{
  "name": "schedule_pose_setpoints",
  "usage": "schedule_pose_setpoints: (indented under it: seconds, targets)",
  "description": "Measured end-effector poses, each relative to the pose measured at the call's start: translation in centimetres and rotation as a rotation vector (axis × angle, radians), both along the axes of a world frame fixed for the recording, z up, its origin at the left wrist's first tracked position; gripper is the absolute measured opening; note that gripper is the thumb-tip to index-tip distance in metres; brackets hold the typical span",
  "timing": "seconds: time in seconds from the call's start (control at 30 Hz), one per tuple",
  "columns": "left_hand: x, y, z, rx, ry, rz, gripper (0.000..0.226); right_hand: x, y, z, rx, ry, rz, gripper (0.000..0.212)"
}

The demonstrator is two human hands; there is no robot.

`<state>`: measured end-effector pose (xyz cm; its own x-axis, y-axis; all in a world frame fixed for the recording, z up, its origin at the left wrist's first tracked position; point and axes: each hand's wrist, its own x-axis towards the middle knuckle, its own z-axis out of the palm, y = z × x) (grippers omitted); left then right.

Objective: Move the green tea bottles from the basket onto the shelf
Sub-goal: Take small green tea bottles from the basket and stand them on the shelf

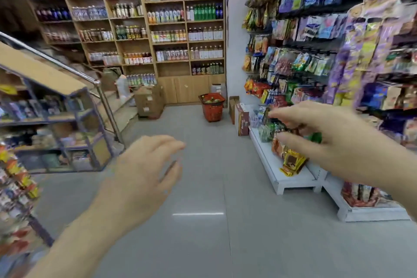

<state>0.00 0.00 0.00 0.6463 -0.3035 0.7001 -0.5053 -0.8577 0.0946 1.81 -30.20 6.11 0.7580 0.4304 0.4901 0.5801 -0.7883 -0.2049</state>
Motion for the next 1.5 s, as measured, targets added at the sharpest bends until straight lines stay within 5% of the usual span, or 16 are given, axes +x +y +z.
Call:
schedule_pose_setpoints:
  seconds: [0.13, 0.23, 0.3, 0.4, 0.47, 0.53, 0.6, 0.73, 0.83, 0.97, 1.13, 1.23, 1.37, 1.5]
  targets:
    - [12.4, -0.8, -6.7, 0.261, 0.403, 0.277, 0.074, 13.8, 1.9, -8.5, -0.322, 0.216, -0.092, 0.073]
    - [19.3, -0.1, -10.6, 0.123, 0.563, 0.312, 0.092, 22.1, 3.5, -13.9, -0.326, 0.395, -0.128, 0.104]
    - [24.2, 0.5, -12.0, -0.201, 0.622, 0.293, 0.090, 27.4, 4.6, -16.4, -0.172, 0.506, -0.141, 0.107]
    - [32.4, 2.0, -12.9, -0.773, 0.600, 0.279, 0.041, 35.3, 6.7, -18.9, 0.320, 0.751, -0.171, 0.097]
    - [38.4, 3.7, -13.9, -0.991, 0.573, 0.237, 0.024, 41.6, 8.1, -20.7, 0.674, 0.891, -0.254, 0.078]
    - [44.7, 5.8, -15.0, -1.074, 0.555, 0.208, 0.024, 48.1, 9.5, -22.2, 0.775, 0.895, -0.362, 0.045]
    - [51.0, 8.2, -15.7, -1.070, 0.569, 0.228, 0.023, 54.4, 10.8, -23.3, 0.761, 0.793, -0.472, 0.018]
    - [63.9, 11.6, -15.0, -0.795, 0.535, 0.371, 0.052, 66.6, 13.4, -22.8, 0.618, 0.683, -0.514, 0.050]
    - [73.3, 13.1, -14.6, -0.445, 0.532, 0.376, 0.046, 74.3, 14.7, -21.8, 0.453, 0.625, -0.511, 0.049]
    - [86.0, 13.4, -14.6, -0.272, 0.597, 0.373, 0.050, 83.7, 14.1, -22.8, 0.361, 0.474, -0.550, 0.038]
    - [103.1, 13.3, -15.7, -0.149, 0.630, 0.197, 0.008, 97.9, 13.4, -26.3, 0.253, 0.507, -0.418, 0.018]
    - [114.2, 13.0, -16.7, -0.092, 0.628, 0.179, 0.030, 109.3, 12.9, -28.4, 0.292, 0.562, -0.424, 0.033]
    - [127.2, 13.3, -17.0, -0.037, 0.636, 0.178, 0.033, 122.9, 13.4, -29.7, 0.410, 0.661, -0.466, 0.037]
    - [138.7, 14.8, -16.8, -0.188, 0.613, 0.189, 0.024, 135.4, 14.6, -29.7, 0.864, 0.875, -0.478, 0.017]
